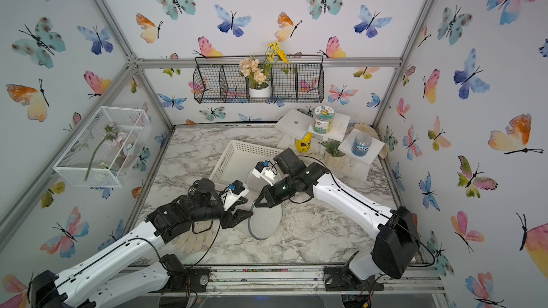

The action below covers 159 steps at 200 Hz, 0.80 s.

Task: Turn the laundry bag inside out
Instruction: Zip the zipper on the laundry bag.

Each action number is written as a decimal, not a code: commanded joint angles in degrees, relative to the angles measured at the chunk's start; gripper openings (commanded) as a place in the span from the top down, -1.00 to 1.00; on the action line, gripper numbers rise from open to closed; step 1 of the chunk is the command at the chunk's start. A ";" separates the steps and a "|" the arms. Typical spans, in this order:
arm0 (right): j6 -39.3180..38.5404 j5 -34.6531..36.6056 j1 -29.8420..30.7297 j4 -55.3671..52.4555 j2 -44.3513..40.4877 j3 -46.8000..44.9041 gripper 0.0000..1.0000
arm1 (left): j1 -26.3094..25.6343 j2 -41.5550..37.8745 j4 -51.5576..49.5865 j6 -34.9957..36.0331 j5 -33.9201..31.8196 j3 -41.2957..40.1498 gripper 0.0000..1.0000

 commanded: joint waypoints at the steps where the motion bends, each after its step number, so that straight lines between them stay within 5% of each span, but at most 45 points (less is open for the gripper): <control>1: 1.65 -0.49 0.10 0.22 -1.36 1.43 0.95 | 0.13 -0.43 3.75 -1.74 4.37 0.53 -0.18; 51: 2.55 -2.06 0.19 2.00 -2.58 1.60 0.95 | 0.06 -0.50 4.28 -2.89 3.39 -0.90 0.01; 121: 1.96 4.00 0.10 1.41 -5.27 0.33 0.95 | 0.08 -1.91 1.74 -2.21 1.16 -0.93 0.99; 159: 0.46 9.81 -1.59 -2.98 -5.71 -0.56 0.95 | 0.15 -4.17 0.67 -1.90 1.21 -1.21 1.00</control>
